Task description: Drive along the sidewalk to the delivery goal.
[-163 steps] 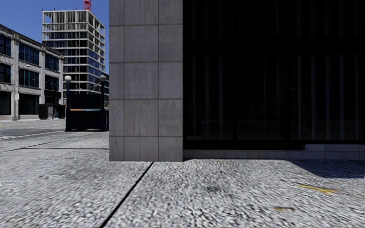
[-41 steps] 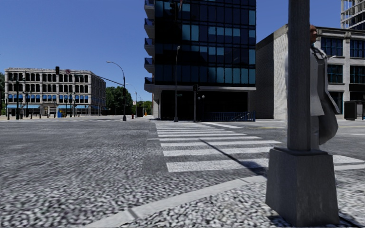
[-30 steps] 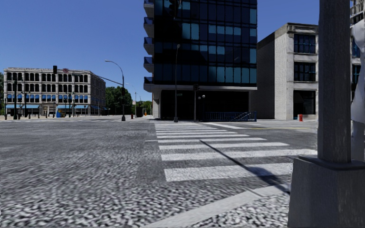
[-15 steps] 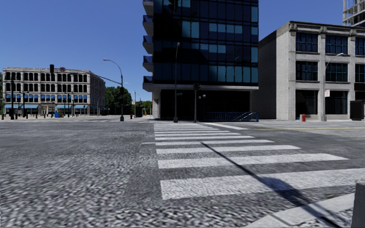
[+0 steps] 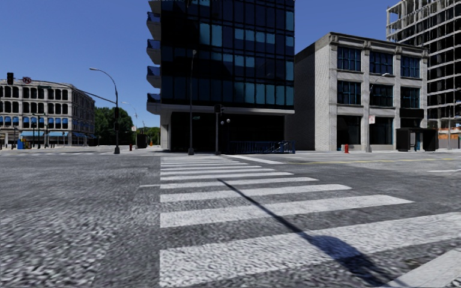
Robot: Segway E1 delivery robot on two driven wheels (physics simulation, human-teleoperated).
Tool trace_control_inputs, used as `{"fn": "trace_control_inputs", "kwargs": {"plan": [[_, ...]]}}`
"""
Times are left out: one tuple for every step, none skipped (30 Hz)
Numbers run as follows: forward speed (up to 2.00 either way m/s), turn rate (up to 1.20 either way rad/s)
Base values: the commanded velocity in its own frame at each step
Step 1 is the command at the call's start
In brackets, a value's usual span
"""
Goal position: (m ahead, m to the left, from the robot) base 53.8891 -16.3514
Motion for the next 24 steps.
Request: {"fn": "trace_control_inputs", "kwargs": {"plan": [[0.73,-0.65],[0.73,-0.65],[0.73,-0.67],[0.73,-0.67],[0.73,-0.68],[0.73,-0.68],[0.73,-0.68],[0.73,-0.64],[0.73,-0.53],[0.73,-0.46],[0.73,-0.46],[0.73,-0.30],[0.73,-0.15],[0.73,0.00],[0.73,0.00],[0.73,0.00],[0.73,0.00],[0.73,0.00],[0.73,0.00],[0.73,0.00],[0.73,0.00],[0.74,0.00],[0.74,0.00],[0.74,0.00]]}}
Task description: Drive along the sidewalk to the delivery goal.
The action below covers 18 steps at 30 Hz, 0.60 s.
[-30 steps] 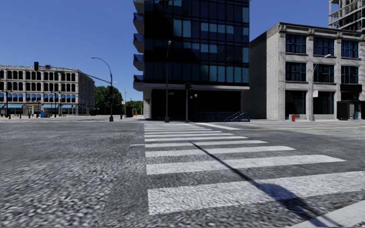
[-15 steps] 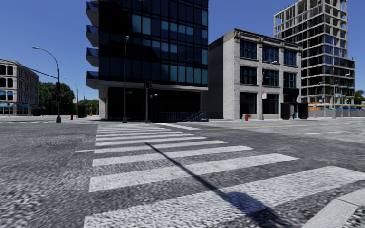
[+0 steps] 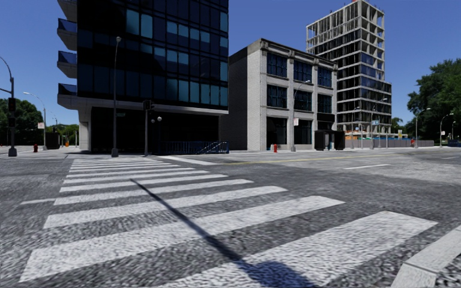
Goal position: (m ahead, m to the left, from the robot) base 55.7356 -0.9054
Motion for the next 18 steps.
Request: {"fn": "trace_control_inputs", "kwargs": {"plan": [[0.74,0.00],[0.74,0.00],[0.74,0.00],[0.74,0.00],[0.74,0.00],[0.74,0.00],[0.74,0.00],[0.74,0.00],[0.74,0.00],[0.75,0.00],[0.77,0.00],[0.79,0.00],[0.80,0.00],[0.80,0.00],[0.82,0.00],[0.85,0.00],[0.88,0.00],[0.88,0.00]]}}
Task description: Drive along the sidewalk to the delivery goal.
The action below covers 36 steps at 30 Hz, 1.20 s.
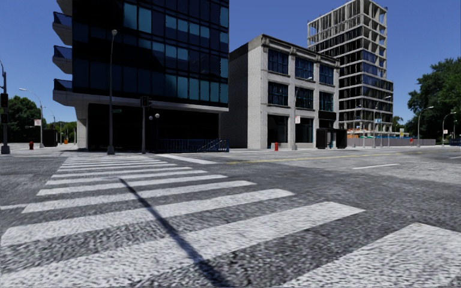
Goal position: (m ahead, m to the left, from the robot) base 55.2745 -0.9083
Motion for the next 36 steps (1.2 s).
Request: {"fn": "trace_control_inputs", "kwargs": {"plan": [[0.90,0.00],[0.98,0.00],[1.12,0.14],[1.12,0.14],[1.21,0.26],[1.23,0.32],[1.23,0.35],[1.23,0.39],[1.23,0.39],[1.23,0.40],[1.23,0.41],[1.23,0.41],[1.23,0.41],[1.24,0.41],[1.24,0.41],[1.24,0.39],[1.24,0.38],[1.24,0.38],[1.24,0.36],[1.29,0.22],[1.43,0.19],[1.53,0.18],[1.53,0.18],[1.63,0.18],[1.74,0.18],[1.78,0.21],[1.78,0.21],[1.82,0.28],[1.83,0.34],[1.85,0.39],[1.85,0.39],[1.89,0.41],[1.92,0.42],[1.94,0.42],[1.97,0.45],[1.97,0.45]]}}
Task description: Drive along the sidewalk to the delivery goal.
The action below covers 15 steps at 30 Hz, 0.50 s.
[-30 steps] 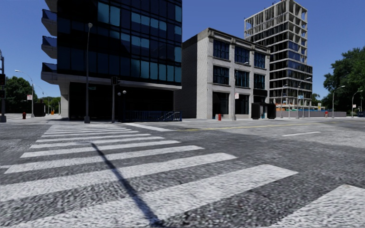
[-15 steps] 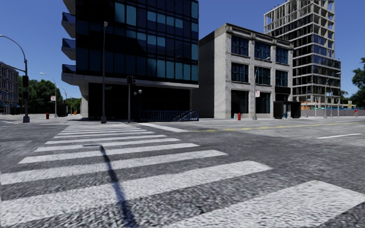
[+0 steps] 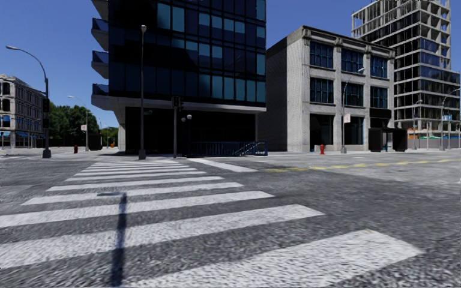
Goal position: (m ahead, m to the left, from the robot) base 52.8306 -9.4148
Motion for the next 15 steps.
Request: {"fn": "trace_control_inputs", "kwargs": {"plan": [[2.00,0.48],[2.00,0.51],[2.00,0.56],[2.00,0.56],[2.00,0.61],[2.00,0.62],[2.00,0.63],[2.00,0.63],[2.00,0.63],[2.00,0.63],[2.00,0.63],[2.00,0.64],[2.00,0.64],[2.00,0.64],[2.00,0.64]]}}
